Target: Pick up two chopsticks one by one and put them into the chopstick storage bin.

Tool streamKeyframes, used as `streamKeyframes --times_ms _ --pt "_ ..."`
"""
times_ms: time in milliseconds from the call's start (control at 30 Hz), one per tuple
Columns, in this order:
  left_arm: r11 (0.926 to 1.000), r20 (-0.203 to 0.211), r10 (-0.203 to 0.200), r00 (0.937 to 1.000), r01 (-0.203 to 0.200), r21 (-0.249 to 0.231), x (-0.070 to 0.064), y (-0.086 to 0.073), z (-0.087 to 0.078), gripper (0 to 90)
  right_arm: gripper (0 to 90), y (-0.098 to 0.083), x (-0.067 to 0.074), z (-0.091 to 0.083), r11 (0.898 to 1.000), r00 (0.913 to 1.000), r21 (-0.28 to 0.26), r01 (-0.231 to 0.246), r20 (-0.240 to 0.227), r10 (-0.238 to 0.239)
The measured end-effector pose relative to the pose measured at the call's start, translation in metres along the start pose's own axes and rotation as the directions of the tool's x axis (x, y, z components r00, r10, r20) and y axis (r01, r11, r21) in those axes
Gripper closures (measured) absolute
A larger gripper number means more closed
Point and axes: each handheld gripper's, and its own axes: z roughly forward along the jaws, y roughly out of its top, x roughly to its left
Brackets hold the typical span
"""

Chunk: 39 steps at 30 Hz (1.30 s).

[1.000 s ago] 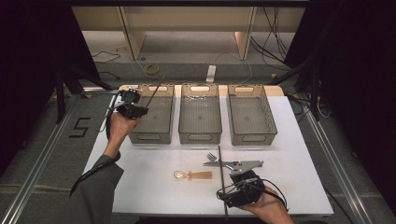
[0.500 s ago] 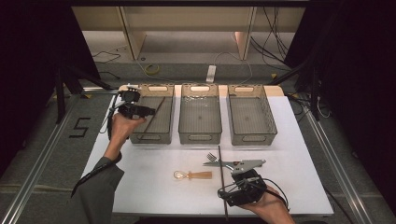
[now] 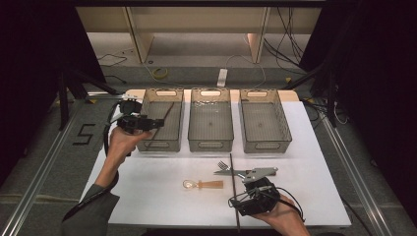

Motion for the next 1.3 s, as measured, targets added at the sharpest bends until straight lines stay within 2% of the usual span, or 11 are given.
streamKeyframes --times_ms 167,300,367,433,500,567,800,900,1100,1200,1300 --pt "0.9975 0.053 -0.002 0.9986 0.006 -0.07 -0.009 -0.017 -0.013 23.1 28.9 0.002 -0.001 0.002 1.0 1.0 0.014 0.002 0.006 -0.002" --pt "0.996 0.083 0.017 0.9964 -0.009 -0.089 -0.016 -0.03 -0.017 22.3 29.2 0.005 -0.001 0.003 1.0 0.9999 0.02 0.008 0.013 -0.008" --pt "0.9945 0.071 0.043 0.9965 -0.036 -0.098 -0.02 -0.034 -0.019 22.2 29.4 0.007 -0.001 0.003 1.0 0.9998 0.018 0.004 0.018 -0.005" --pt "0.9918 0.086 0.043 0.9954 -0.032 -0.124 -0.024 -0.04 -0.021 22.2 29.5 0.008 -0.001 0.003 1.0 0.9998 0.026 0.009 0.018 -0.009" --pt "0.9892 0.089 0.059 0.9942 -0.046 -0.139 -0.028 -0.046 -0.023 22.0 29.6 0.009 -0.002 0.004 1.0 0.9998 0.03 0.01 0.018 -0.011" --pt "0.9893 0.101 0.075 0.9921 -0.061 -0.132 -0.033 -0.05 -0.023 21.5 29.6 0.009 -0.003 0.005 0.999 0.9997 0.038 0.015 0.02 -0.015" --pt "0.9838 0.102 0.109 0.9888 -0.092 -0.154 -0.045 -0.064 -0.024 20.4 29.8 0.013 -0.001 0.01 0.997 0.9992 0.072 0.031 0.021 -0.033" --pt "0.9825 0.137 0.12 0.9833 -0.098 -0.159 -0.049 -0.071 -0.024 19.9 30.3 0.015 -0.001 0.01 0.996 0.9991 0.079 0.031 0.026 -0.033" --pt "0.9743 0.142 0.166 0.9758 -0.141 -0.176 -0.058 -0.085 -0.027 18.8 31.5 0.02 -0.002 0.013 0.994 0.9991 0.108 0.023 0.034 -0.026" --pt "0.971 0.154 0.187 0.9702 -0.159 -0.179 -0.062 -0.09 -0.028 18.2 32.9 0.023 -0.001 0.015 0.99 0.9981 0.14 0.032 0.047 -0.039" --pt "0.965 0.143 0.223 0.9642 -0.198 -0.172 -0.067 -0.094 -0.029 18.1 34.3 0.025 0.001 0.02 0.985 0.9974 0.167 0.043 0.049 -0.052"
